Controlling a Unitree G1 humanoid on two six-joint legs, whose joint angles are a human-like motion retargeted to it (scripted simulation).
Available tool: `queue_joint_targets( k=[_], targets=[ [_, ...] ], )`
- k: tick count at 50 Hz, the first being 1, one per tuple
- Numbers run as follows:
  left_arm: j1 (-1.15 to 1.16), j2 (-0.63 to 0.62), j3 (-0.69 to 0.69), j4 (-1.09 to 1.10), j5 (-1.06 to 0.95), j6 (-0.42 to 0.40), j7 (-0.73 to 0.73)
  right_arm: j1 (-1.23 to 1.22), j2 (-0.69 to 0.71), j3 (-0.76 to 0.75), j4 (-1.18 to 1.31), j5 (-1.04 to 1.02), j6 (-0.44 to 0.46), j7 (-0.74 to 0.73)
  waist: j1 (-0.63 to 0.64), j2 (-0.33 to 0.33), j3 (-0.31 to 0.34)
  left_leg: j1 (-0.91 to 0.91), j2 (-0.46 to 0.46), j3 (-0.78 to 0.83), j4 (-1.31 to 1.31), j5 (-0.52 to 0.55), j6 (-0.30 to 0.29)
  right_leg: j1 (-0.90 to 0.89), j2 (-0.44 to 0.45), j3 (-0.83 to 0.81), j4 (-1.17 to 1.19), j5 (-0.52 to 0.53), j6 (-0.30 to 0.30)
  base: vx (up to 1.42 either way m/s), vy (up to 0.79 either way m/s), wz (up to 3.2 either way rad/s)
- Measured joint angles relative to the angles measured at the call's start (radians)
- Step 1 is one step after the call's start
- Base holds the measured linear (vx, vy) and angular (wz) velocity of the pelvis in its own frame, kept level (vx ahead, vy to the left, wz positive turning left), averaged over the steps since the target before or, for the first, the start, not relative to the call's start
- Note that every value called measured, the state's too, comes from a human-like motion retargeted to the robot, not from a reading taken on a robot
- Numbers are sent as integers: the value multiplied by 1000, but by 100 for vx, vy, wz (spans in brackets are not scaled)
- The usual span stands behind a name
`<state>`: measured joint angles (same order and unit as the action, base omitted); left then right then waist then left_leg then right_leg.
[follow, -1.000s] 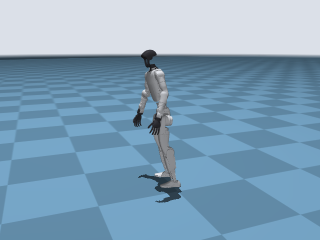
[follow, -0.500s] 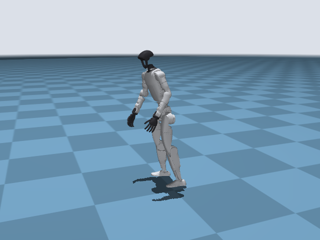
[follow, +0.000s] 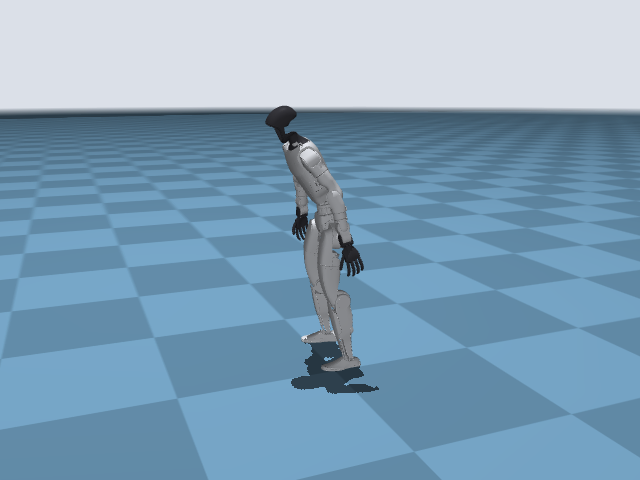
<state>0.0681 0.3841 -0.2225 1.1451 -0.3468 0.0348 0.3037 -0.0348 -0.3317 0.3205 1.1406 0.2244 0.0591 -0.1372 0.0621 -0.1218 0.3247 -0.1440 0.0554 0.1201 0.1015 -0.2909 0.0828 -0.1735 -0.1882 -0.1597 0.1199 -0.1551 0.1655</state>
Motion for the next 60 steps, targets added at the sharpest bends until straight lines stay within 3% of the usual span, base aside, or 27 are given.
queue_joint_targets(
  k=[3, 5, 7, 15, 22, 27, 33, 37, 42, 45, 51, 56, 60],
  targets=[
    [-98, -3, -49, -131, -49, -28, 25, -49, -25, 47, -123, 29, 0, 11, 11, -2, 84, -38, -39, -29, 8, 15, -19, 1, -12, 27, -47, 30, 24, -23, 0, 68],
    [-170, -1, -110, -232, -57, -46, 35, -96, -57, 98, -222, 30, 2, 20, 21, 3, 158, -69, -61, -41, 14, 28, -41, -5, -29, -22, -66, 33, 24, -29, -1, 55],
    [-225, 1, -197, -323, -44, -56, 48, -133, -104, 178, -321, 14, 6, 24, 19, 16, 192, -132, -77, -53, 13, 50, -65, -48, -46, -82, -77, 33, 16, -32, -2, 52],
    [-289, 30, -464, -575, 141, -31, 68, -210, -220, 416, -606, -197, 16, -48, -66, 73, 195, -359, -78, -68, -114, 163, -128, -312, -41, -107, -109, 103, 43, -29, -4, 21],
    [-221, 88, -551, -645, 273, -34, 102, -116, -209, 459, -722, -518, -20, -312, -172, 78, 195, -509, -70, -82, -189, 233, -133, -487, -29, -125, -113, 140, 61, -13, -4, 18],
    [-197, 122, -578, -700, 291, -90, 219, -75, -249, 436, -841, -580, -43, -426, -184, 72, 195, -630, -75, -69, -189, 257, -107, -611, -32, -109, -124, 172, 68, -5, -1, 3],
    [-150, 257, -517, -1025, 332, -167, 412, -9, -359, 352, -1027, -598, -77, -549, -194, 79, 195, -851, -98, -50, 9, 175, -50, -776, -73, -94, -56, 122, 64, -2, 0, 25],
    [-38, 359, -361, -1274, 372, -184, 500, 149, -443, 132, -1284, -589, -124, -620, -181, 105, 195, -1117, -80, -41, 362, 61, -48, -1000, -100, -50, 213, -17, 30, -1, 1, 1],
    [126, 495, -201, -1503, 364, -212, 586, 346, -527, -75, -1517, -582, -168, -668, -158, 102, 195, -1423, -23, -21, 897, -124, -69, -1348, -128, 58, 803, -248, -20, 0, 2, -29],
    [253, 569, -208, -1586, 349, -235, 662, 461, -585, -61, -1586, -574, -187, -741, -166, 55, 195, -1426, -1, 6, 1204, -259, -75, -1396, -141, 165, 1145, -414, -39, 8, -4, -32],
    [532, 694, -224, -1690, 369, -286, 775, 709, -694, -16, -1708, -590, -241, -876, -147, 36, 195, -1426, 60, -38, 1795, -481, -91, -1397, -129, 281, 1733, -689, -77, 11, -6, -40],
    [809, 739, -141, -1724, 403, -266, 828, 967, -785, -90, -1768, -650, -219, -971, -64, 76, 195, -1426, 155, -132, 2138, -581, -105, -1397, -42, 301, 2030, -718, -98, -8, 0, -94],
    [1042, 737, -30, -1738, 389, -246, 871, 1169, -808, -201, -1785, -667, -190, -1031, -73, 82, 195, -1426, 143, -178, 2312, -582, -139, -1397, -46, 354, 2242, -718, -80, -16, -6, 22]
  ],
)
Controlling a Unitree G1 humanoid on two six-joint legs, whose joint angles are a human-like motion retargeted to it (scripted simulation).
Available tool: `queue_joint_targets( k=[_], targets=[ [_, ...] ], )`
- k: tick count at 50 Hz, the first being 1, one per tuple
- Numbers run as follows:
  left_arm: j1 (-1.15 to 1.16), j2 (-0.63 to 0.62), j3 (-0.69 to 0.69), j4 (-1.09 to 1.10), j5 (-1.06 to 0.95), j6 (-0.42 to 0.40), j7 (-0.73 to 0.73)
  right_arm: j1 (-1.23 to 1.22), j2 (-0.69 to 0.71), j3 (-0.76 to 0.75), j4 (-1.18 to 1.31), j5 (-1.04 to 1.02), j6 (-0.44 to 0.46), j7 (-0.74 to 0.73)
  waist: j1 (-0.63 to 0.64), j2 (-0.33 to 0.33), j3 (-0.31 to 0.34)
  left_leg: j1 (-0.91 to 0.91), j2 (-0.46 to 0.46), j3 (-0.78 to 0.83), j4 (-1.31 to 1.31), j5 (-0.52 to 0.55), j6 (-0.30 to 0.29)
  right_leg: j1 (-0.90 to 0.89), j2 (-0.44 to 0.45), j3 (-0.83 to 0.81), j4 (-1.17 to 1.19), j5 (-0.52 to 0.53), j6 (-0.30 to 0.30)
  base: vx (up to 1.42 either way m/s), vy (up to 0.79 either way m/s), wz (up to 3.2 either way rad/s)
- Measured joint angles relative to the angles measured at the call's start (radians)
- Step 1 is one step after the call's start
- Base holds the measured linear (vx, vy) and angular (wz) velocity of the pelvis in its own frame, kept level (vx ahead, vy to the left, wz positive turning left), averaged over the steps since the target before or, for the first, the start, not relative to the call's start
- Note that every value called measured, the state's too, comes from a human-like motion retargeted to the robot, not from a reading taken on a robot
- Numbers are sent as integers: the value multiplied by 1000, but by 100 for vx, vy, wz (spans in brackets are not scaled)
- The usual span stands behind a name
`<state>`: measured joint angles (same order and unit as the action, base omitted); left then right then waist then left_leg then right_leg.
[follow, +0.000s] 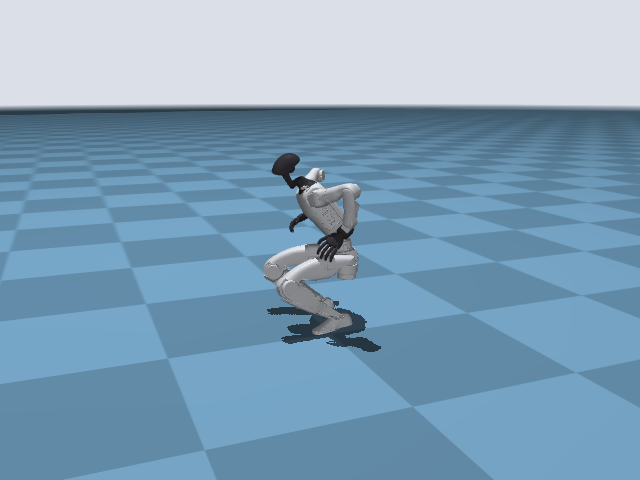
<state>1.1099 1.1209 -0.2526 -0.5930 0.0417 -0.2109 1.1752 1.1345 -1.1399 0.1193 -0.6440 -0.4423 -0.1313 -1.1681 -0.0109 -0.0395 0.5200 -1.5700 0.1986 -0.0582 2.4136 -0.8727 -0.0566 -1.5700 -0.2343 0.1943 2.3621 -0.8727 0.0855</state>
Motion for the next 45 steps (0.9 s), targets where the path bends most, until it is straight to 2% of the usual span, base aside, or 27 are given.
queue_joint_targets(
  k=[3, 6, 10, 12, 15, 17, 19, 21, 23, 25, 27, 29, 30, 32, 33, 35, 37, 38, 40, 42, 45],
  targets=[
    [39, -36, 44, 33, -18, 14, 20, 14, 19, -32, 39, 4, 14, -2, -28, -7, 0, 0, -12, -3, 113, 0, -3, 0, -5, 65, 140, 0, 34, -6, -3, 42],
    [27, -58, 92, 25, -27, 22, 33, 2, 3, -67, 25, 8, 16, 2, -38, -8, 0, 0, 3, 8, 157, 0, 34, 0, 2, 108, 192, 0, 44, 8, -1, 15],
    [-98, -74, 99, -47, -20, 24, 2, -97, -63, -65, -70, 35, -9, 34, -16, 16, 0, 0, 32, 26, 108, 0, 116, 0, 2, 67, 123, 0, -7, 21, 2, -19],
    [-279, -89, -1, -5, -27, 15, -62, -259, -94, 17, -59, 77, -35, 104, -9, 28, 0, 0, 41, 41, 43, 0, 136, 0, -10, 25, 53, 0, -31, 32, 0, -6],
    [-600, -114, -206, 153, -76, -39, -111, -622, -106, 261, 64, 149, -74, 183, -15, 31, 0, 0, 27, 71, -88, 3, 128, 0, -39, -20, -68, 3, -35, 32, -2, 36],
    [-796, -144, -312, 274, -134, -70, -140, -878, -65, 443, 188, 216, -86, 221, -31, 24, 0, 0, -13, 94, -241, 69, 114, 0, -71, -48, -197, 56, -40, 10, -2, 73],
    [-979, -202, -373, 400, -204, -87, -179, -1102, 0, 582, 328, 289, -87, 247, -31, 28, 0, 0, -42, 108, -405, 132, 105, 0, -90, -89, -353, 122, -49, 0, 2, 54],
    [-1154, -281, -403, 542, -272, -87, -238, -1268, 80, 660, 482, 364, -85, 275, -20, 37, 0, 21, -66, 123, -569, 185, 100, 24, -109, -133, -512, 170, -61, 3, 3, 39],
    [-1296, -386, -445, 734, -324, -58, -326, -1365, 186, 718, 684, 445, -84, 330, 6, 36, -11, 138, -80, 143, -730, 206, 97, 141, -120, -174, -672, 187, -68, 13, 1, 2],
    [-1420, -511, -492, 994, -341, -1, -450, -1430, 334, 754, 966, 537, -81, 453, 39, 22, -32, 312, -89, 164, -905, 218, 96, 315, -121, -217, -852, 200, -74, 23, -1, -27],
    [-1492, -643, -525, 1275, -302, 90, -605, -1463, 515, 744, 1296, 626, -32, 678, 61, 5, -102, 472, -101, 179, -1117, 279, 98, 488, -115, -275, -1081, 261, -72, 31, -2, -24],
    [-1505, -758, -530, 1508, -236, 179, -769, -1479, 678, 699, 1579, 681, 58, 953, 65, -9, -185, 640, -119, 185, -1362, 423, 100, 677, -99, -340, -1355, 413, -54, 39, -3, -19],
    [-1493, -804, -525, 1597, -200, 217, -845, -1479, 741, 675, 1685, 685, 108, 1083, 64, -14, -229, 726, -130, 184, -1495, 525, 102, 775, -87, -371, -1505, 520, -41, 46, -2, -20],
    [-1422, -854, -497, 1684, -137, 244, -962, -1443, 794, 667, 1768, 614, 160, 1245, 57, -16, -304, 923, -154, 162, -1794, 803, 99, 984, -51, -396, -1829, 818, -15, 50, -3, -21],
    [-1379, -866, -476, 1702, -116, 245, -1011, -1411, 801, 672, 1773, 576, 169, 1294, 55, -16, -334, 1024, -165, 145, -1942, 939, 91, 1086, -33, -386, -1983, 971, 2, 53, -3, -16],
    [-1298, -879, -418, 1726, -82, 232, -1108, -1332, 801, 658, 1765, 517, 171, 1355, 51, -13, -381, 1212, -176, 111, -2183, 1103, 55, 1267, -9, -328, -2215, 1187, 69, 53, -3, 2],
    [-1265, -885, -345, 1767, -48, 219, -1192, -1256, 808, 592, 1779, 516, 172, 1370, 49, -11, -424, 1318, -169, 110, -2297, 1071, 9, 1377, 8, -255, -2307, 1219, 142, 45, -2, 38],
    [-1266, -887, -310, 1796, -32, 218, -1221, -1226, 818, 547, 1799, 538, 174, 1369, 48, -11, -447, 1344, -163, 122, -2319, 1022, -12, 1414, 17, -228, -2322, 1193, 161, 36, -1, 59],
    [-1291, -893, -250, 1855, -25, 227, -1234, -1180, 842, 457, 1847, 606, 179, 1362, 46, -12, -489, 1369, -152, 152, -2325, 959, -34, 1469, 38, -188, -2315, 1123, 156, 28, -1, 68],
    [-1328, -893, -215, 1892, -44, 239, -1196, -1154, 860, 388, 1886, 678, 184, 1355, 51, -14, -520, 1379, -144, 162, -2304, 975, -38, 1505, 67, -165, -2278, 1101, 134, 20, -2, 55],
    [-1368, -881, -204, 1892, -100, 249, -1120, -1134, 870, 326, 1918, 744, 196, 1328, 70, -33, -556, 1397, -152, 122, -2266, 1014, -17, 1542, 93, -168, -2233, 1156, 137, 16, -4, 24]
  ],
)
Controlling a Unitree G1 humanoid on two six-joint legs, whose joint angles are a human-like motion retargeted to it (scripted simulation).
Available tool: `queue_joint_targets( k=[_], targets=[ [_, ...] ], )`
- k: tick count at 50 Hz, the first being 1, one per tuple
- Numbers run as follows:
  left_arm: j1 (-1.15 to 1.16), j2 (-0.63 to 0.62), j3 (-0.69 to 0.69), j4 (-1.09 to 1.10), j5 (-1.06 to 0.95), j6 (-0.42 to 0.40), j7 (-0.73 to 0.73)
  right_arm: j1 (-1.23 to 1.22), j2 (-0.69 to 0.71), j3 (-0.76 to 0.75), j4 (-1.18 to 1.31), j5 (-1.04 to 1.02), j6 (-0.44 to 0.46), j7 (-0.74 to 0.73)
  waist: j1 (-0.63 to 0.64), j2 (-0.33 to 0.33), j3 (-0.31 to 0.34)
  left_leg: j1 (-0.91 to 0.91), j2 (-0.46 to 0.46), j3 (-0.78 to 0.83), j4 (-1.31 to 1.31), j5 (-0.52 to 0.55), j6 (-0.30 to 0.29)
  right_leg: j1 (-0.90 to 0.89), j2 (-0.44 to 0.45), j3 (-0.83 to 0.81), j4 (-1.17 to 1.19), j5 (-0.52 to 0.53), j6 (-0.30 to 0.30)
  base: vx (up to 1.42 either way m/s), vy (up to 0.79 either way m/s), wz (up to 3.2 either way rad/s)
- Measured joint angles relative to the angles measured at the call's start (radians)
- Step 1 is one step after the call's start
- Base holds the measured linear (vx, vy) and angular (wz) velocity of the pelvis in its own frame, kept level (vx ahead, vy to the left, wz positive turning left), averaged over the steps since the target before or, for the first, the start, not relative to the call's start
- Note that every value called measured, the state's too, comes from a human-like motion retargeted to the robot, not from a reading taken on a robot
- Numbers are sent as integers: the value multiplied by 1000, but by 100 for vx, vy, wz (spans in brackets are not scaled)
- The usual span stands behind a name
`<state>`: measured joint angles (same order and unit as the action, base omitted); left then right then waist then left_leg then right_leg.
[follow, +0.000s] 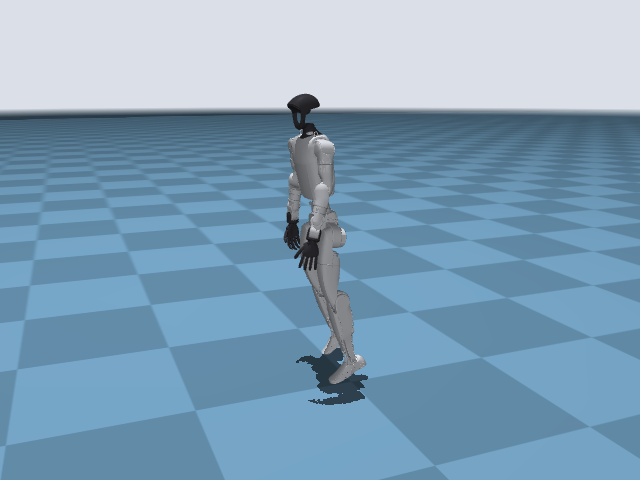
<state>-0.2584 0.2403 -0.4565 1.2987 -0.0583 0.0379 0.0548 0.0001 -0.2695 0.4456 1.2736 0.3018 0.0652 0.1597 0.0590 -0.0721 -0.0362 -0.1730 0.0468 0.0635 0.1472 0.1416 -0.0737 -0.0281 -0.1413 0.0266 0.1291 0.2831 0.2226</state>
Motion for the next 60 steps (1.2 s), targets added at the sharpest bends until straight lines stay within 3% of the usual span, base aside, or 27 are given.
queue_joint_targets(
  k=[3, 8, 10, 12, 13, 15, 17, 20, 22, 25, 28, 32, 37, 40, 42, 47, 50, 60],
  targets=[
    [-3, 43, -16, -81, -75, 10, 18, 15, -7, -32, -1, -20, 23, -36, 29, -31, -34, 29, -22, -58, 20, -10, 16, 26, -7, -60, -5, 12, 19, 16, -4, -11],
    [72, 183, 30, -404, -253, 19, -44, 13, -72, -20, -107, -154, 60, -9, 46, -47, -74, 107, -19, -72, 3, 23, -22, 53, -6, -141, -51, -56, -2, 14, -1, -33],
    [81, 217, 100, -521, -375, 15, -60, -40, -112, -7, -166, -190, 58, 20, 33, -52, -70, 111, -25, -42, 58, -147, 16, 39, -13, -147, -7, -224, -43, -2, 3, -27],
    [41, 195, 186, -530, -519, 11, -24, -135, -134, -19, -171, -178, 43, -13, 20, -47, -46, 61, -25, -6, 224, -446, 89, -14, -22, -137, 140, -520, -92, -13, 5, -30],
    [8, 168, 224, -492, -591, 7, 22, -185, -133, -29, -151, -146, 37, -55, 20, -44, -26, 24, -21, 13, 333, -579, 128, -50, -28, -130, 239, -652, -110, -15, 5, -34],
    [-48, 97, 308, -356, -678, 14, 162, -254, -103, -72, -81, -76, 26, -216, 17, -25, 6, -54, -4, 35, 546, -727, 213, -117, -32, -122, 431, -833, -200, -9, 5, -24],
    [-55, 26, 395, -194, -677, 40, 307, -264, -46, -127, -1, -5, 27, -414, 13, -8, 0, -94, 10, 60, 634, -697, 248, -144, -37, -126, 505, -833, -255, 1, 6, -7],
    [26, -50, 496, -37, -640, 68, 399, -206, 46, -192, 70, 118, 44, -555, 6, 1, -81, -56, -3, 84, 498, -551, 212, -117, -46, -151, 387, -675, -236, 10, 4, -2],
    [150, -77, 535, -48, -628, 62, 360, -115, 73, -219, 40, 132, 64, -460, 10, 0, -156, 21, -34, 57, 291, -454, 162, -69, -49, -162, 232, -562, -177, 12, 2, 0],
    [349, -86, 550, -170, -603, 56, 226, 17, 56, -234, -93, 5, 64, -260, 19, 21, -210, 110, -44, -10, 58, -366, 126, -22, -28, -174, 75, -463, -180, 5, 1, 1],
    [455, -53, 479, -287, -564, 15, 137, 62, 7, -190, -224, -147, 3, -229, 41, 39, -165, 129, -40, -12, -13, -403, 115, -8, -15, -200, 13, -485, -150, -12, 0, 0],
    [460, 31, 278, -244, -409, -7, 128, 14, 4, -117, -166, -119, -34, -318, 61, 35, -102, 112, -49, -11, -28, -497, 142, -11, -20, -236, -21, -590, -151, -17, -1, 18],
    [355, 48, 97, 59, -148, 103, 24, -110, 52, -42, 124, -185, 82, -169, 49, 9, -127, 50, -74, -38, -33, -472, 179, -32, -38, -269, -75, -571, -127, -12, -2, 39],
    [316, 59, 123, 77, -9, 129, -4, -134, 48, -19, 101, -268, 106, -97, 50, -1, -114, 20, -82, -49, -38, -439, 183, -55, -43, -276, -81, -551, -111, -15, -3, 19],
    [302, 68, 171, 4, -15, 102, 34, -133, 35, -14, 15, -242, 72, -119, 65, -5, -75, 16, -79, -44, -36, -436, 173, -64, -42, -268, -75, -549, -111, -15, -4, -13],
    [280, 50, 220, -195, -254, -21, 177, -146, 16, 17, -163, -113, -44, -244, 84, -3, 8, 24, -64, -25, -29, -442, 141, -67, -31, -249, -68, -549, -116, -10, -5, -17],
    [269, 40, 203, -271, -294, -48, 217, -165, 17, 24, -207, -120, -52, -267, 64, -4, 13, 19, -64, -31, -32, -435, 143, -70, -30, -255, -70, -540, -102, -6, -3, 8],
    [153, 23, 95, -307, -226, -16, 154, -210, 49, 31, -207, -96, -24, -243, 37, -11, 20, 20, -61, -22, -32, -426, 154, -79, -28, -241, -63, -524, -82, 0, 0, 0]
  ],
)
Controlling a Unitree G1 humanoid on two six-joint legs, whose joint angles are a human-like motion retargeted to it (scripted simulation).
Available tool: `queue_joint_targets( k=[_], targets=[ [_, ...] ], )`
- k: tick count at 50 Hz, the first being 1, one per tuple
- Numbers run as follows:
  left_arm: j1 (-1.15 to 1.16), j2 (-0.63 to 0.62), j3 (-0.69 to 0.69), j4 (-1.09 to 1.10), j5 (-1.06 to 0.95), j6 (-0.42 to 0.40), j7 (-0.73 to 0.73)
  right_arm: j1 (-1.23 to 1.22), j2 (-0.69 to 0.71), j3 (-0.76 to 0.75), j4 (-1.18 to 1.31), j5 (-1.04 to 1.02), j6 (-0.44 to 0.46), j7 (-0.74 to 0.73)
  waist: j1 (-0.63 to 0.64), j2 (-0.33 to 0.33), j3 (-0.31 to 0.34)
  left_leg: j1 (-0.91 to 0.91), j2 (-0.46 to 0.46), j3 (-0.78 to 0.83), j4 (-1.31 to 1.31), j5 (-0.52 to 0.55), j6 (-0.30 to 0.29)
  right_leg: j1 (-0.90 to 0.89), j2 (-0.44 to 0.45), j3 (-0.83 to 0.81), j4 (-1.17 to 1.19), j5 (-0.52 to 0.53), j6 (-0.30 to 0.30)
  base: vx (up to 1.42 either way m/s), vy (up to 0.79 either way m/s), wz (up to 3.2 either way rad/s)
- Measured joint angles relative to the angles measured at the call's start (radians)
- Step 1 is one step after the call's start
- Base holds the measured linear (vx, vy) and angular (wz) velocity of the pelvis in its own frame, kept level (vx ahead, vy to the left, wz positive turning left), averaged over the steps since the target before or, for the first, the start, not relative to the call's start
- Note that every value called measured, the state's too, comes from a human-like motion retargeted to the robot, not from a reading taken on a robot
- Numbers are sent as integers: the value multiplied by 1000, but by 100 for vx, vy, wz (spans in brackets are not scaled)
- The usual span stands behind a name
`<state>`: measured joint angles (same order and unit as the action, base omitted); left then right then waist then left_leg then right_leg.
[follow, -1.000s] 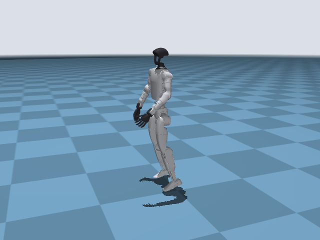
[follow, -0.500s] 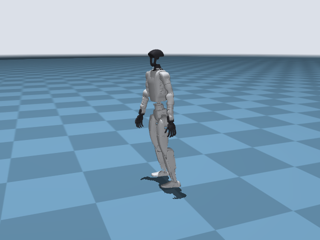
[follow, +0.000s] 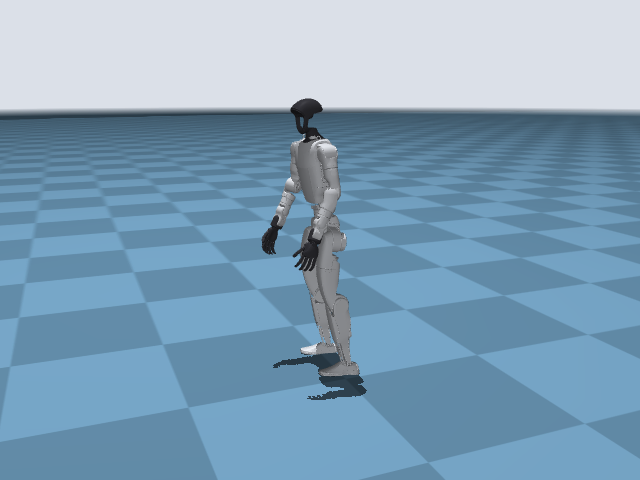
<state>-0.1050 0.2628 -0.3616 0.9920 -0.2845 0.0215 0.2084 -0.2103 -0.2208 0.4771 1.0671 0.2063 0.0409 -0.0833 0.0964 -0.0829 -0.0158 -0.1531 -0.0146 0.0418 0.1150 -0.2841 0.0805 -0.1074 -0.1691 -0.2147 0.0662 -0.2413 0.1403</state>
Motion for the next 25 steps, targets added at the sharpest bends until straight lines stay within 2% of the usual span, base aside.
queue_joint_targets(
  k=[3, 8, 13, 18, 23, 25],
  targets=[
    [-16, -3, -3, -33, -18, 13, -17, -1, -7, 6, -9, -21, 9, 8, -10, 0, 12, 0, 1, 7, 2, -1, -2, -3, 0, 8, -1, 4, -2, 0, 0, 0],
    [-5, 7, 2, -180, -158, 10, -10, -3, -15, 7, -4, -46, 30, 8, -28, 1, 45, -4, 1, 20, -1, -1, -6, -15, 1, 24, -2, 13, 1, -1, 1, -3],
    [-24, 29, -34, -297, -218, -12, -1, -9, -20, 4, 22, -31, 47, 7, -29, -2, 114, -18, 2, 41, 1, 2, -13, -41, 1, 49, -1, 29, 8, -9, 4, -23],
    [-110, 46, -72, -296, -119, 4, 11, -53, -30, 36, 31, -32, 67, 18, -33, -6, 254, -39, 0, 66, 0, 14, -18, -75, -2, 73, -2, 62, 22, -18, 5, -24],
    [-222, 71, -175, -254, 37, 21, 61, -111, -71, 104, -77, -19, 61, 16, -51, -3, 463, -74, 6, 94, 3, 25, -36, -121, 3, 97, -2, 87, 36, -26, 7, -24],
    [-260, 86, -236, -239, 92, 29, 75, -122, -99, 142, -162, -33, 55, -6, -59, 0, 528, -109, 14, 108, 1, 32, -48, -163, 7, 92, 0, 88, 33, -29, 6, -30]
  ],
)
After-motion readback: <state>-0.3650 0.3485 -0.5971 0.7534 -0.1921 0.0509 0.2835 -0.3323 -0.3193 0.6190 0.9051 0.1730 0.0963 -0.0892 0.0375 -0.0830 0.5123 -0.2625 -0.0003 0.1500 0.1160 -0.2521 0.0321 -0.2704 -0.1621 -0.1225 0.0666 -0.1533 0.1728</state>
